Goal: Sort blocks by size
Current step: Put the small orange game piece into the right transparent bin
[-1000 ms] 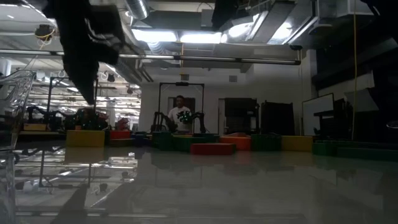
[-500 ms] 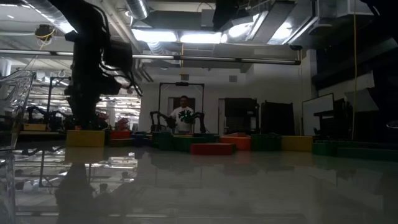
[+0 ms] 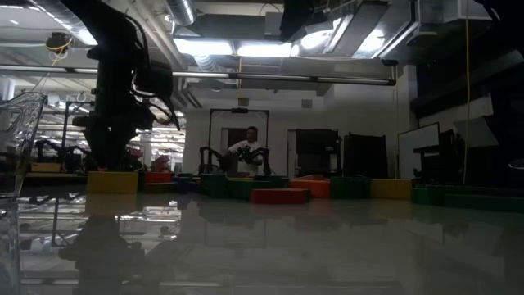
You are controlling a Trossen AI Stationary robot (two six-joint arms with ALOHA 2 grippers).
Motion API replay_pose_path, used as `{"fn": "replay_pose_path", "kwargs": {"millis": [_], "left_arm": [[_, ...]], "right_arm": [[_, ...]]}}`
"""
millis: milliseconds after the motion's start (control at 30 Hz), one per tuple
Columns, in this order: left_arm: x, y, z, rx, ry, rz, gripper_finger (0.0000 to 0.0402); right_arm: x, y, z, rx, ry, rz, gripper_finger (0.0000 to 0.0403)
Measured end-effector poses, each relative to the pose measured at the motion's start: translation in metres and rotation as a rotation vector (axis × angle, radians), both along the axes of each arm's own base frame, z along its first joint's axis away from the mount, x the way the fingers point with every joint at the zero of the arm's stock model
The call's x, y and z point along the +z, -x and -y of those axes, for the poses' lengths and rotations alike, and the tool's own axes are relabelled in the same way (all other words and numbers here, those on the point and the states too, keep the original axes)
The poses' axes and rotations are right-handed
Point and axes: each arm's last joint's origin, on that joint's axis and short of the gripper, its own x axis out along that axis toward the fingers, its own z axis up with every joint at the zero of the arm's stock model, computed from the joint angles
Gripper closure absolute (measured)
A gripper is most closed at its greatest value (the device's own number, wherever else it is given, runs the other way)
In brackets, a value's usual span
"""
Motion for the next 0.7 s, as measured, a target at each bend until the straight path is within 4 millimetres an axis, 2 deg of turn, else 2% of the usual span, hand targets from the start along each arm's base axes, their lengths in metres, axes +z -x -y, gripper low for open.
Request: {"fn": "replay_pose_path", "kwargs": {"millis": [367, 700], "left_arm": [[-0.0004, 0.0007, -0.0003, -0.125, 0.006, -0.018, 0.0249], [-0.0008, 0.0037, 0.0022, 0.003, 0.027, -0.029, 0.0249]], "right_arm": [[-0.0004, 0.0005, -0.0001, 0.000, -0.001, -0.006, 0.0153], [-0.0033, 0.0058, -0.0007, 0.004, -0.006, -0.070, 0.0153]]}}
